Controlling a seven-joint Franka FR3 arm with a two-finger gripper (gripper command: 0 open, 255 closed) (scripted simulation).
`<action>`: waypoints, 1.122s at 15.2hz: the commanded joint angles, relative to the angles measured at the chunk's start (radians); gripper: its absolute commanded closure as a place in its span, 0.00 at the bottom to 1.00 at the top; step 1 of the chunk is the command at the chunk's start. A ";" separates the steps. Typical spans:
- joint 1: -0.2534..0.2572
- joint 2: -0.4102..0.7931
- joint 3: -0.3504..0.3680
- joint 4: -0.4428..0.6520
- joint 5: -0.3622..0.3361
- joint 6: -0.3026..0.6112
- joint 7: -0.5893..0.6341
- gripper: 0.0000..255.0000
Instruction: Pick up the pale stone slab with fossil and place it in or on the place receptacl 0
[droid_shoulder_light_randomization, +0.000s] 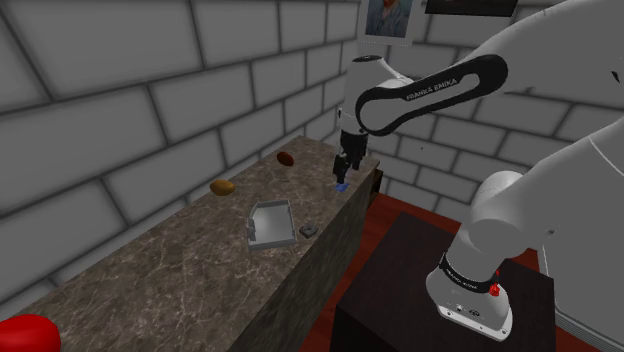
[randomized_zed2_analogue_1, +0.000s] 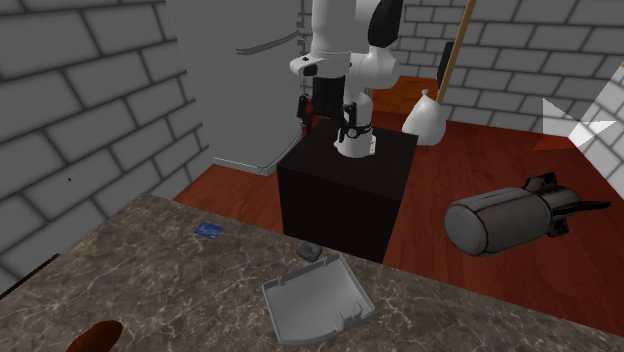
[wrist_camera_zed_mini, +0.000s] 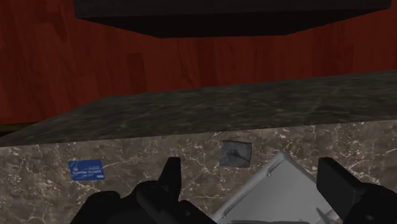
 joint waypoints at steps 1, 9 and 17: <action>-0.002 0.058 0.000 -0.027 0.003 0.089 0.003 0.00; -0.003 0.368 0.009 -0.035 0.011 0.415 0.026 0.00; 0.000 0.728 0.011 0.062 0.007 0.684 0.051 0.00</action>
